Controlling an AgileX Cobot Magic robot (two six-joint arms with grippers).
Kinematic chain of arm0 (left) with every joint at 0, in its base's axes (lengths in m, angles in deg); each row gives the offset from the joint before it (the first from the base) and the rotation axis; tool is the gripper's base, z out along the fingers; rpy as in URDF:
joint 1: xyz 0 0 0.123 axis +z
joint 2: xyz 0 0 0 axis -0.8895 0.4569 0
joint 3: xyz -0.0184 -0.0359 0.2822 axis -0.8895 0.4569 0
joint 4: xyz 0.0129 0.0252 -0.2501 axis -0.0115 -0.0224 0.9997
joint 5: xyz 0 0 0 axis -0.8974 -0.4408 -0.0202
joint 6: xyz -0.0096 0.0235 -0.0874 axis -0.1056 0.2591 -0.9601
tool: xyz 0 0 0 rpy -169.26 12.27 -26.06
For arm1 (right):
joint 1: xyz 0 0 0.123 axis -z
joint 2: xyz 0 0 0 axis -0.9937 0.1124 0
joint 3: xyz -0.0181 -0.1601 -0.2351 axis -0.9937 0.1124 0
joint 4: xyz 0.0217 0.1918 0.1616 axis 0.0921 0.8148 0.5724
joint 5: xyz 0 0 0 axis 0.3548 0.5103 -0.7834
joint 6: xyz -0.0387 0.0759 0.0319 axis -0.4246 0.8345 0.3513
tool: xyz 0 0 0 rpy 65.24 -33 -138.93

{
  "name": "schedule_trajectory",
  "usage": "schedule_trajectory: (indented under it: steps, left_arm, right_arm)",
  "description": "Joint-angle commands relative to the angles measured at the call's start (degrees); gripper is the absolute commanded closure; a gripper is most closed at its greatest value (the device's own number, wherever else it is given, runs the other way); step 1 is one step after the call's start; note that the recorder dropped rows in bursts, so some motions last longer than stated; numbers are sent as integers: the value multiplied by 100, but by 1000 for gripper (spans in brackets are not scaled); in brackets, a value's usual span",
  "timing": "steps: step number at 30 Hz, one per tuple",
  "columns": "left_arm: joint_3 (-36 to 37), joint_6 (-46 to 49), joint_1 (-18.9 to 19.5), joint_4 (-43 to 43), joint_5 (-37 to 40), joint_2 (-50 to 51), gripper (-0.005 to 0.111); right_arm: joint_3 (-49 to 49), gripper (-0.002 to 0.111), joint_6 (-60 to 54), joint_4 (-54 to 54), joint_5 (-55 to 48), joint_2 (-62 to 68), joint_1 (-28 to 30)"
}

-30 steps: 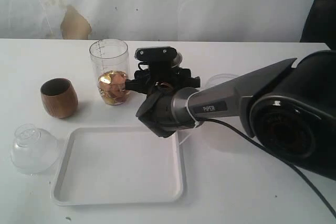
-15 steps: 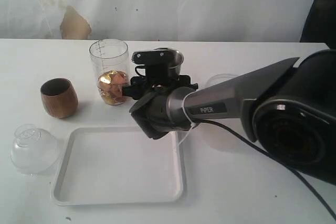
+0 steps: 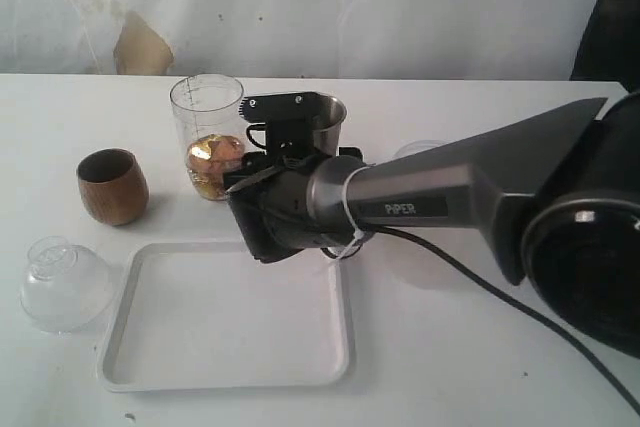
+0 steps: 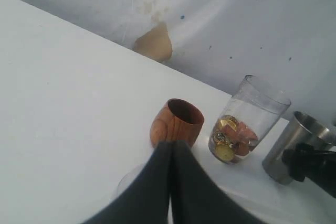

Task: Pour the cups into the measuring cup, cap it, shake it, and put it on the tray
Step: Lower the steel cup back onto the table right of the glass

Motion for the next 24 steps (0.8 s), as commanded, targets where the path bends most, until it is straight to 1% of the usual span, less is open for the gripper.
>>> schedule_trajectory:
  steps: [1, 2, 4, 8, 10, 12, 13, 17, 18, 19, 21, 23, 24]
  left_arm:
    - [32, 17, -12, -46, -13, -22, 107]
    - [32, 17, -12, -46, -13, -22, 107]
    - [32, 17, -12, -46, -13, -22, 107]
    - [32, 17, -12, -46, -13, -22, 107]
    - [32, 17, -12, -46, -13, -22, 107]
    - [32, 17, -12, -46, -13, -22, 107]
    - [32, 17, -12, -46, -13, -22, 107]
    - [32, 17, -12, -46, -13, -22, 107]
    - [32, 17, -12, -46, -13, -22, 107]
    - [32, 17, -12, -46, -13, -22, 107]
    - [32, 17, -12, -46, -13, -22, 107]
    - [32, 17, -12, -46, -13, -22, 107]
    - [32, 17, -12, -46, -13, -22, 107]
  right_arm:
    - [425, 42, -466, 168, -410, -462, -35]
    - [552, 47, -490, 168, -708, -581, -35]
    - [880, 64, -506, 168, -1306, -906, -35]
    - [1436, 96, -755, 168, -2011, -1506, -35]
    - [1693, 108, -926, 168, -2389, -1797, 24]
    - [1914, 108, -927, 168, -3001, -2040, 153]
    - [2032, 108, -822, 168, -3489, -2166, 282]
    - [2333, 108, -162, 168, -5833, -2470, 971]
    - [2345, 108, 122, -184, -6296, -2483, 1154]
    - [2291, 108, 806, -999, -6852, -2497, 1336]
    - [2002, 108, 2540, -3128, -7753, -2486, 1599]
    - [1515, 108, 4461, -5740, -8700, -2471, 1716]
    - [1346, 108, 5264, -6603, -9141, -2471, 1716]
